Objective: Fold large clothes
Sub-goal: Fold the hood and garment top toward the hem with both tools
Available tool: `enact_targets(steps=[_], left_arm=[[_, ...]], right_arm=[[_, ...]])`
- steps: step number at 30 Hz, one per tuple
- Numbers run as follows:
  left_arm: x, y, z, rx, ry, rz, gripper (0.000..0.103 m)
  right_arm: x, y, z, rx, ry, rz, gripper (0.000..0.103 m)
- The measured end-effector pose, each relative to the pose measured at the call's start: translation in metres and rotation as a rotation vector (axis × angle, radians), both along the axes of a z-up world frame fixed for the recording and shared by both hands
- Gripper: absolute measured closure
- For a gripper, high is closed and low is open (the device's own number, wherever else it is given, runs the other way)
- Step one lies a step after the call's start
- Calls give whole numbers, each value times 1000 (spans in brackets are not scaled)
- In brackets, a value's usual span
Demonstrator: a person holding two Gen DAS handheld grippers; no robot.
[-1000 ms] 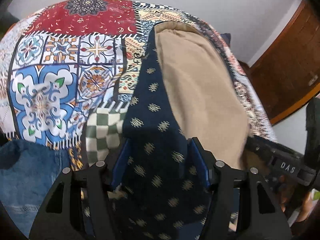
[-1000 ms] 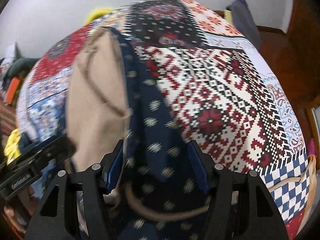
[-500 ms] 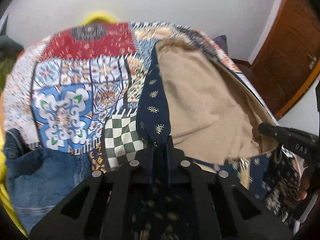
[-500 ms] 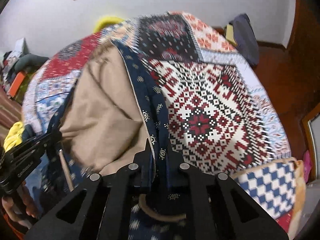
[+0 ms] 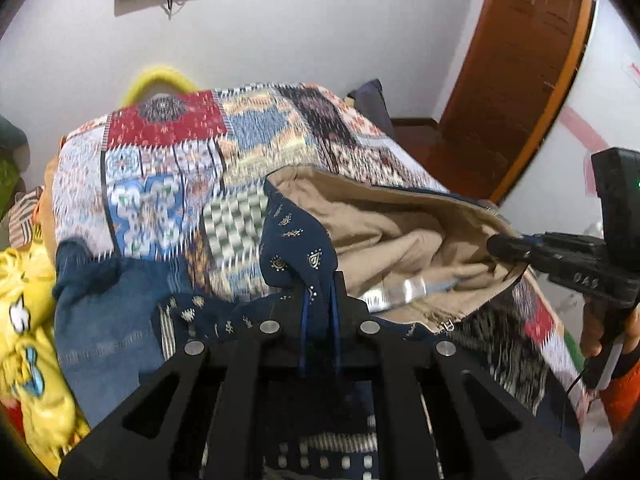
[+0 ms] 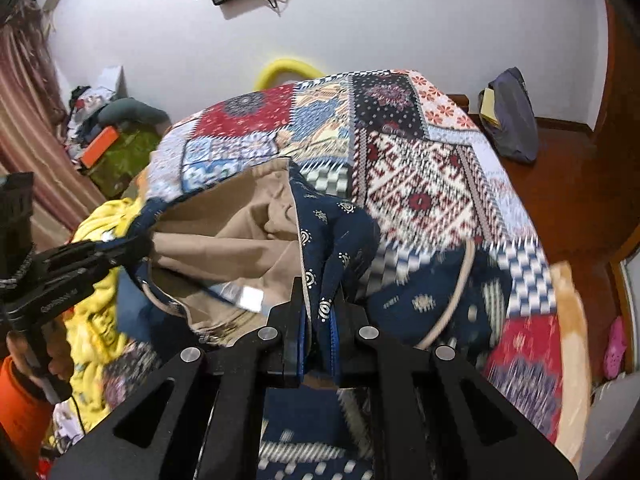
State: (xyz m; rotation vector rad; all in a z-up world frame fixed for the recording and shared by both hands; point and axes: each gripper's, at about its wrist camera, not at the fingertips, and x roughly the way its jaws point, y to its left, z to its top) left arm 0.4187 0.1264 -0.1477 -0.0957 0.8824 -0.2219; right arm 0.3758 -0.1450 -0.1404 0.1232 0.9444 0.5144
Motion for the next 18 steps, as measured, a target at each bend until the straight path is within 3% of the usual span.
enact_targets(steps=[9, 14, 18], left_arm=[[-46, -4, -66, 10, 124, 20, 94], [-51, -10, -101, 41, 174, 35, 92], [-48, -15, -110, 60, 196, 22, 91]], right_arm=[[-40, 0, -50, -88, 29, -7, 94], [-40, -6, -72, -116, 41, -24, 94], [-43, -12, -78, -107, 43, -36, 88]])
